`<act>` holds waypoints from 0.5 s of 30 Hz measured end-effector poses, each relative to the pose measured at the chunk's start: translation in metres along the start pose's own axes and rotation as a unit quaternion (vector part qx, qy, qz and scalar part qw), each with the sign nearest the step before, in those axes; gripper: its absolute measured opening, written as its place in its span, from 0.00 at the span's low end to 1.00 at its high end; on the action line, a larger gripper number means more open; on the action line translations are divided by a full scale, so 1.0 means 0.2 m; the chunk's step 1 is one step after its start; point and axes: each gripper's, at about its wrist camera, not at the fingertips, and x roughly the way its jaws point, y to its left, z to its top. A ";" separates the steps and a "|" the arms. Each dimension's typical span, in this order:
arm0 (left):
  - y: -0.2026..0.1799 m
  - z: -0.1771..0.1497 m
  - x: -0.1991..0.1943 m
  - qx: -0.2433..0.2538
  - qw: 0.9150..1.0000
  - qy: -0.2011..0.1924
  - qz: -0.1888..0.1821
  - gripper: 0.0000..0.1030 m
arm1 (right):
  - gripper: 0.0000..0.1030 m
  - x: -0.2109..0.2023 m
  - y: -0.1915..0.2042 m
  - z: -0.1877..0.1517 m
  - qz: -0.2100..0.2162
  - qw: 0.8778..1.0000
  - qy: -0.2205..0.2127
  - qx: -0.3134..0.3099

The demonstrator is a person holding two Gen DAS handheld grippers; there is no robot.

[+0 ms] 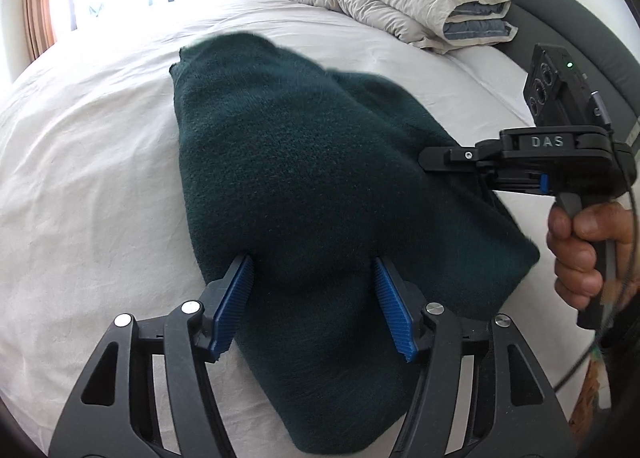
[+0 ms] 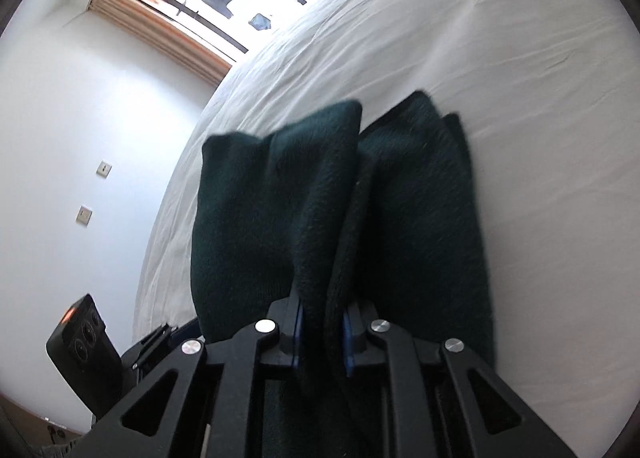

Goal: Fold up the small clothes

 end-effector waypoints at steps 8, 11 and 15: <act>-0.10 0.04 -0.04 0.022 1.000 -0.013 -0.007 0.59 | 0.14 -0.08 -0.05 0.04 -0.021 1.000 -0.016 0.006; -0.12 0.05 -0.04 0.030 0.999 -0.018 -0.011 0.59 | 0.14 -0.10 -0.07 0.04 -0.025 0.999 -0.023 0.010; -0.14 0.04 -0.05 0.044 0.999 -0.024 -0.012 0.59 | 0.14 -0.12 -0.10 0.04 -0.020 0.999 -0.029 0.019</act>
